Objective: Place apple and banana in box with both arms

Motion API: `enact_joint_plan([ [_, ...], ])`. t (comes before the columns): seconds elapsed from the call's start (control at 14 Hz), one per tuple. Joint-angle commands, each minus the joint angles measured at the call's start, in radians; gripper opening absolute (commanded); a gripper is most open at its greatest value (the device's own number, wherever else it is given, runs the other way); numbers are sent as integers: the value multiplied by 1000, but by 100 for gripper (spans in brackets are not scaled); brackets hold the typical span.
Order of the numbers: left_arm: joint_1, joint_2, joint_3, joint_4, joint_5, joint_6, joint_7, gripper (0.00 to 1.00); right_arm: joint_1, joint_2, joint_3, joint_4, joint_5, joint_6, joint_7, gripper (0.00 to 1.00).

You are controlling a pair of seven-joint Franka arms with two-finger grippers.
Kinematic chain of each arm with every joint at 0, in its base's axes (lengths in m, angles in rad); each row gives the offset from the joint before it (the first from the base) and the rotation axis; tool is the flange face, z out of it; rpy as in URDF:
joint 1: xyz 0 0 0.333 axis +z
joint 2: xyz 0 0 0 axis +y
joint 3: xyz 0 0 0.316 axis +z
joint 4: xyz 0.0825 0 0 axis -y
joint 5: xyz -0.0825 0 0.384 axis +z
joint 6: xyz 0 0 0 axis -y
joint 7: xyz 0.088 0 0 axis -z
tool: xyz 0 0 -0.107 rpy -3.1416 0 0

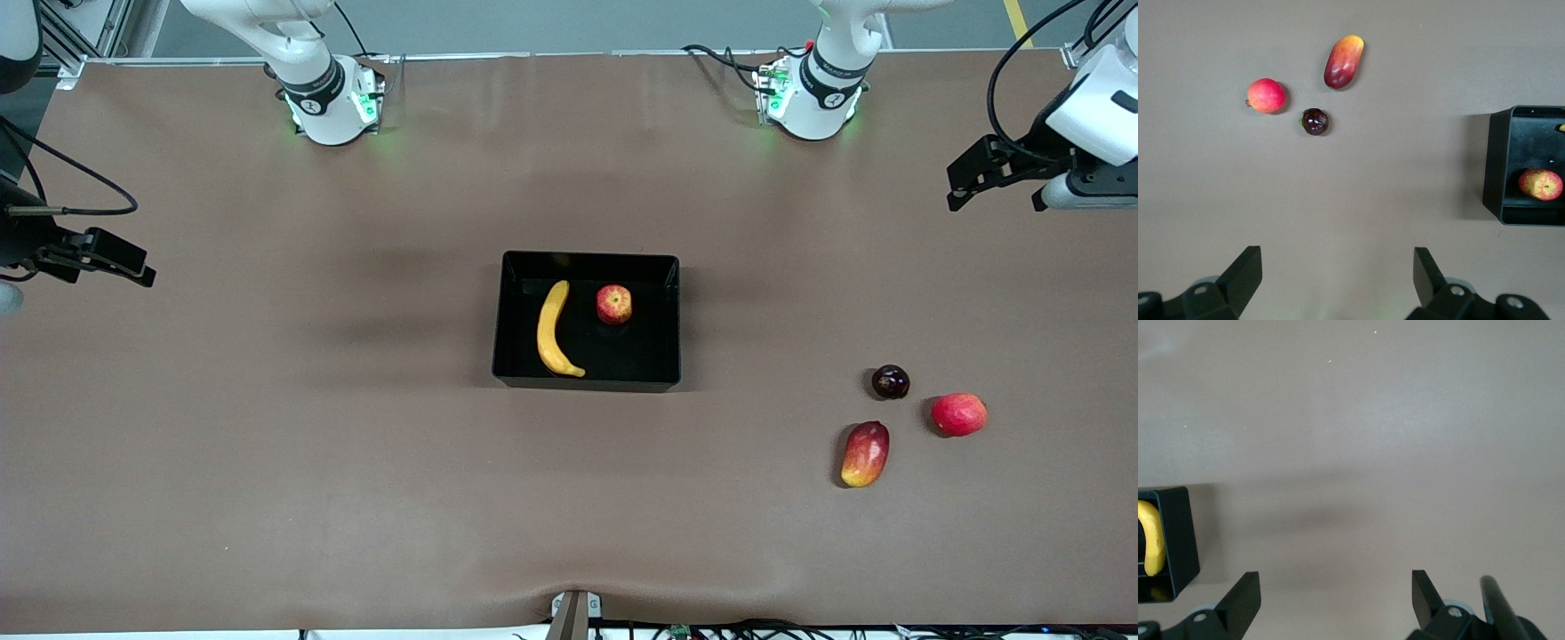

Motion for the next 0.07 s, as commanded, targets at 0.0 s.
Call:
enact_joint_plan([
  [0.0,10,10,-1,22,-11,-7,12,100,-6,-16,4,-3,-8,-11,31,100],
])
